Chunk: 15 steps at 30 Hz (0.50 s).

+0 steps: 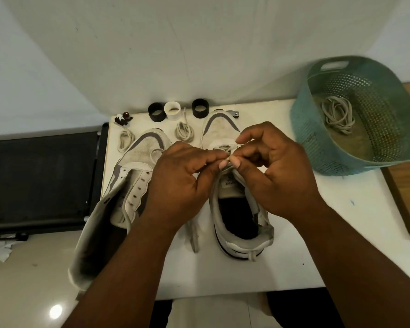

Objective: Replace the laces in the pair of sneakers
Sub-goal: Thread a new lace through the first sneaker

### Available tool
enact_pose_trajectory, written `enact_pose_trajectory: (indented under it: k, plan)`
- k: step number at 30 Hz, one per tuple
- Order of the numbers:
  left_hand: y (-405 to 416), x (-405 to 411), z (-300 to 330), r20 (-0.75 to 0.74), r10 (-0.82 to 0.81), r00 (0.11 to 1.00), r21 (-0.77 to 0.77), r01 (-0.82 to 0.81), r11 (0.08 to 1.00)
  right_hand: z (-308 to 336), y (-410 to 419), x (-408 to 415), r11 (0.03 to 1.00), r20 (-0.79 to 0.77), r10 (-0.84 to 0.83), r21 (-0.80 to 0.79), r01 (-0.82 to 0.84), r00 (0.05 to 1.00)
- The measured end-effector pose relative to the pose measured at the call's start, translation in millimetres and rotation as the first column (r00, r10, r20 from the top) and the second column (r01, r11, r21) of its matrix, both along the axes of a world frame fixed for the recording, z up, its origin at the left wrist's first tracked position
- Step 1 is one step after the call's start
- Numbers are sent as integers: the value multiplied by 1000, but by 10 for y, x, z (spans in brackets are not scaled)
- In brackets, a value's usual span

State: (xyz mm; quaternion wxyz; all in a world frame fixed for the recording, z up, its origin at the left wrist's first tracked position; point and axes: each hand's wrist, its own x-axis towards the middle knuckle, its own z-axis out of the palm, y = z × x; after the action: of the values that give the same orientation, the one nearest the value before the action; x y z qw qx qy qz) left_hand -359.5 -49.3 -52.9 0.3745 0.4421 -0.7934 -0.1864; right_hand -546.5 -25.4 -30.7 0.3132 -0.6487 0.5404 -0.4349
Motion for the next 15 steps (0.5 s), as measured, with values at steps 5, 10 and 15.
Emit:
enact_pose_trajectory:
  k: [5, 10, 15]
  plan:
    - [9, 2, 25, -10, 54, 998, 30, -54, 998, 79, 12, -192, 973, -469, 169, 218, -72, 867]
    - [122, -91, 87, 67, 20, 998, 33, -23, 999, 91, -28, -203, 953, -505, 146, 302, 16, 851]
    - [151, -196, 34, 178, 13, 984, 63, -24, 998, 54, -25, -250, 923, -332, 55, 377, 79, 942]
